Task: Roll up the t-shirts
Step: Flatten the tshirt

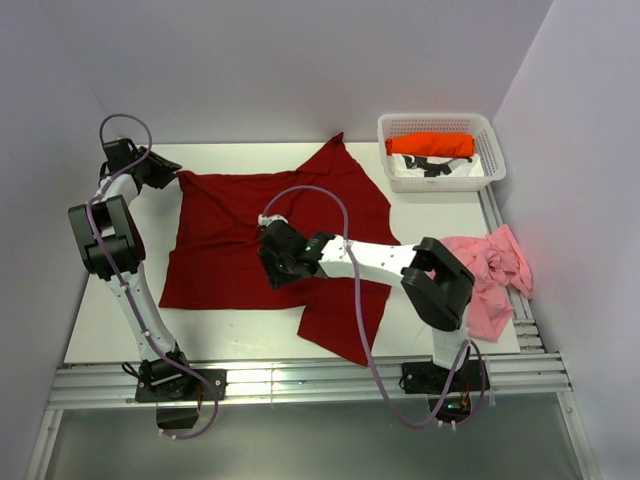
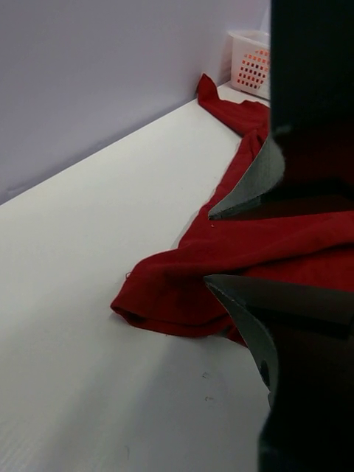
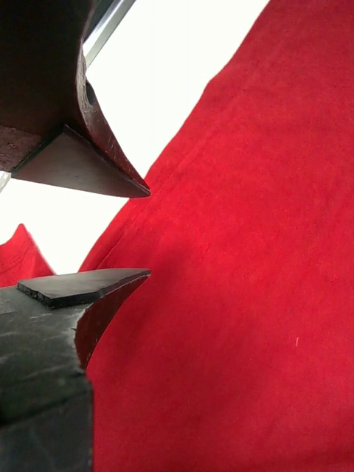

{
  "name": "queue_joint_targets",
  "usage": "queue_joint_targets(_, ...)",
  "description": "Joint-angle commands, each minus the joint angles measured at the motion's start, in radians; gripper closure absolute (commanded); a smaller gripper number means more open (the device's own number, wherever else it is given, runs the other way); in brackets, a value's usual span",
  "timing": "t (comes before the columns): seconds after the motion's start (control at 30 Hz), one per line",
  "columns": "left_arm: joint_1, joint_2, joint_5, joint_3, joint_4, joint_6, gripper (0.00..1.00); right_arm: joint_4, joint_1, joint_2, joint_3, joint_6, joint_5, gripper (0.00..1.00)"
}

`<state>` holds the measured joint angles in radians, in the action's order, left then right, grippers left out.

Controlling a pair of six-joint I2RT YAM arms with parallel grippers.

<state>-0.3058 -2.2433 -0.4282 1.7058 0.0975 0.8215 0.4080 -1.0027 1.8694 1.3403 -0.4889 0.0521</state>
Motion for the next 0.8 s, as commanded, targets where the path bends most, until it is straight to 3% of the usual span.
queue_joint_targets(0.0, 0.014, 0.044, 0.015, 0.031, 0.034, -0.041, 0.59, 0.003, -0.023, 0.049, 0.071, 0.044, -0.011, 0.49)
queue_joint_targets(0.23, 0.023, 0.086, 0.017, -0.021, 0.048, -0.041, 0.59, -0.005, -0.051, 0.122, 0.057, 0.024, -0.015, 0.50)
queue_joint_targets(0.5, 0.036, 0.181, 0.049, -0.127, 0.044, -0.024, 0.59, -0.029, -0.073, 0.068, -0.013, -0.008, 0.032, 0.49)
queue_joint_targets(0.57, 0.036, 0.238, 0.080, -0.168, 0.050, -0.022, 0.42, -0.021, -0.067, 0.024, -0.020, -0.014, 0.052, 0.46)
queue_joint_targets(0.6, 0.036, 0.263, 0.091, -0.185, 0.048, -0.024, 0.27, -0.006, -0.063, 0.005, -0.024, -0.025, 0.067, 0.43)
queue_joint_targets(0.63, 0.036, 0.318, 0.104, -0.208, 0.045, -0.024, 0.06, -0.005, -0.060, -0.039, -0.030, -0.031, 0.075, 0.39)
queue_joint_targets(0.77, 0.036, 0.483, 0.198, -0.378, 0.022, -0.010, 0.00, -0.006, -0.037, -0.191, -0.151, -0.104, 0.112, 0.35)
